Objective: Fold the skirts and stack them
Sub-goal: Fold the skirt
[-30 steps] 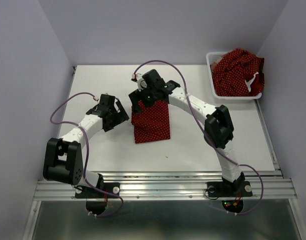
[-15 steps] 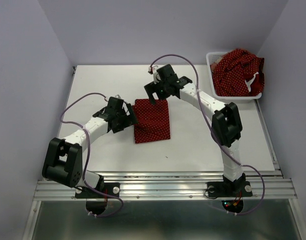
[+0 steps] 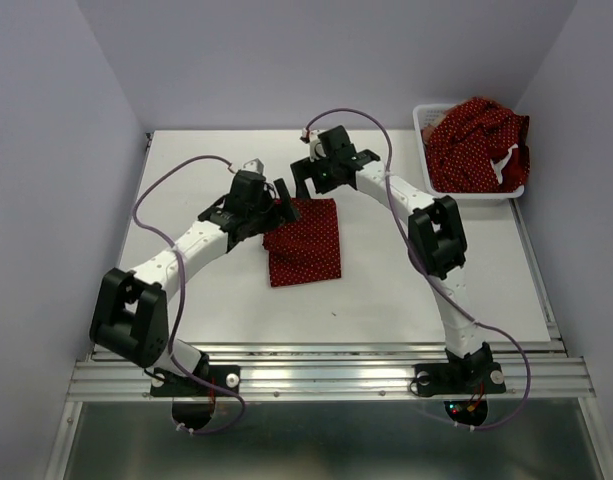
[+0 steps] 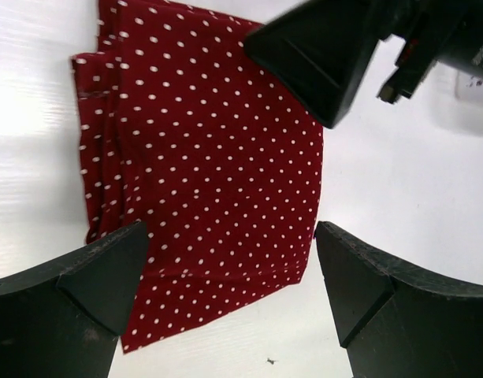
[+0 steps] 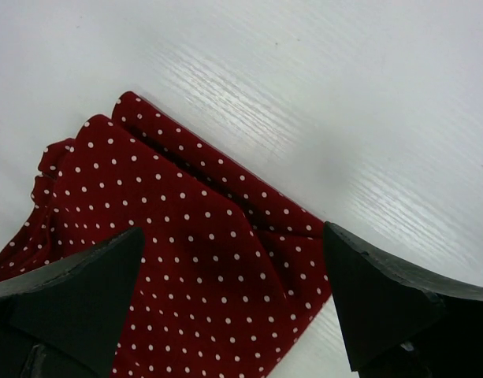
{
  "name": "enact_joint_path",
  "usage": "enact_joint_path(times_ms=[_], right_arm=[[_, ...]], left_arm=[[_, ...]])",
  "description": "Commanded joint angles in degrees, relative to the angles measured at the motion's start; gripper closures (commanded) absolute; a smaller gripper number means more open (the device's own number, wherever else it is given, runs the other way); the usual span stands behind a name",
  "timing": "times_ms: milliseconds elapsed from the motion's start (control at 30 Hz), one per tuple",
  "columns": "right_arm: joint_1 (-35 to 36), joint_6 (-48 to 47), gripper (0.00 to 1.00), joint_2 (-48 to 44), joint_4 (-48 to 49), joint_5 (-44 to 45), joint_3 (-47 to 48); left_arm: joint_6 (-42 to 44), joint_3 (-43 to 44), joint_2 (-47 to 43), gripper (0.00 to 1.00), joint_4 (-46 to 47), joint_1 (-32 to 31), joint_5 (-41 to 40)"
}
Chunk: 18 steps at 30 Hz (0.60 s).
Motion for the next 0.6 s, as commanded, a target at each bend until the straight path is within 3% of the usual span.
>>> enact_joint_path(times_ms=[0,300,567], right_arm=[[0.04,1.58,0.0,2.88,3.7,-2.83,4.62],[0.04,3.16,0.0,4.64,3.78,-5.45,1.12],[0.04,4.3,0.0,2.97,4.48,-11.43,-4.5]], left_arm=[[3.0,2.34,6.65,0.01,1.55,-1.79,5.65],[2.65,-6.79,11.25,0.01,5.85,-2.76,9.97],[2.82,-6.9,13.97,0.01,3.31,-2.59,5.23]])
